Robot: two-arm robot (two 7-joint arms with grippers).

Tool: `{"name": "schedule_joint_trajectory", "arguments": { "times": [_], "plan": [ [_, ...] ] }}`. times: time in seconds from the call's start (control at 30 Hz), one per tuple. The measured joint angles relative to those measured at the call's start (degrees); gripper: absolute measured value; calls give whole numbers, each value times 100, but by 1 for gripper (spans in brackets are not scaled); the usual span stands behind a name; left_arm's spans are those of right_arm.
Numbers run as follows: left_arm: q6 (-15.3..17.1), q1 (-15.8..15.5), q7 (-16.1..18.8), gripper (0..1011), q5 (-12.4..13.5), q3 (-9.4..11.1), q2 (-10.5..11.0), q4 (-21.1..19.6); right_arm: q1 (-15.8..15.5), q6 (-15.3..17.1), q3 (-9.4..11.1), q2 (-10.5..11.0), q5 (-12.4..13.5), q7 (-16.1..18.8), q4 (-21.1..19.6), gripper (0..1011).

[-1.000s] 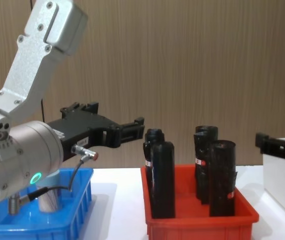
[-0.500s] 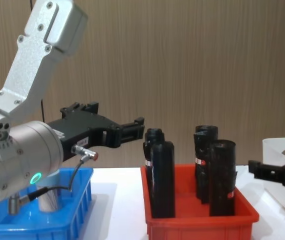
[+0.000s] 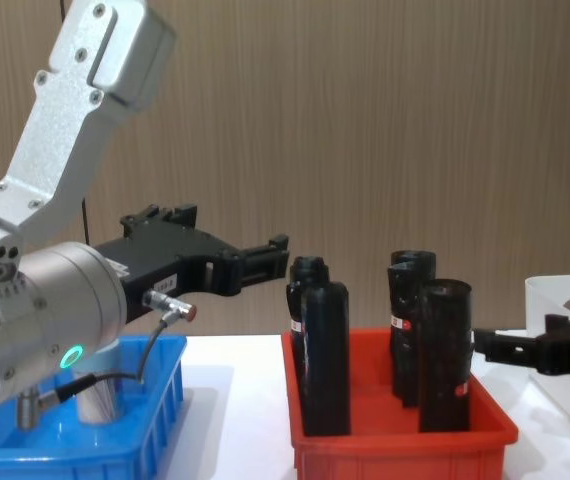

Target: Pick the cotton swabs from the blue box and place them into the white box.

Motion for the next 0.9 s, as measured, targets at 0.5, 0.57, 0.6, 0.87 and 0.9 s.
{"name": "schedule_joint_trajectory", "arguments": {
  "times": [0.5,0.57,0.6,0.87,0.9],
  "plan": [
    [0,0,0,1003,0,0,0,0,763,-139,-83,-271,-189,291,1005,1002],
    [0,0,0,1003,0,0,0,0,833,-153,-92,-296,-198,324,1100,1002],
    [0,0,0,1003,0,0,0,0,861,-158,-96,-308,-199,336,1138,1002],
    [0,0,0,1003,0,0,0,0,1140,-202,-159,-427,-200,536,1521,1002],
    [0,0,0,1003,0,0,0,0,1180,-208,-171,-446,-200,578,1587,1002]
  ]
}}
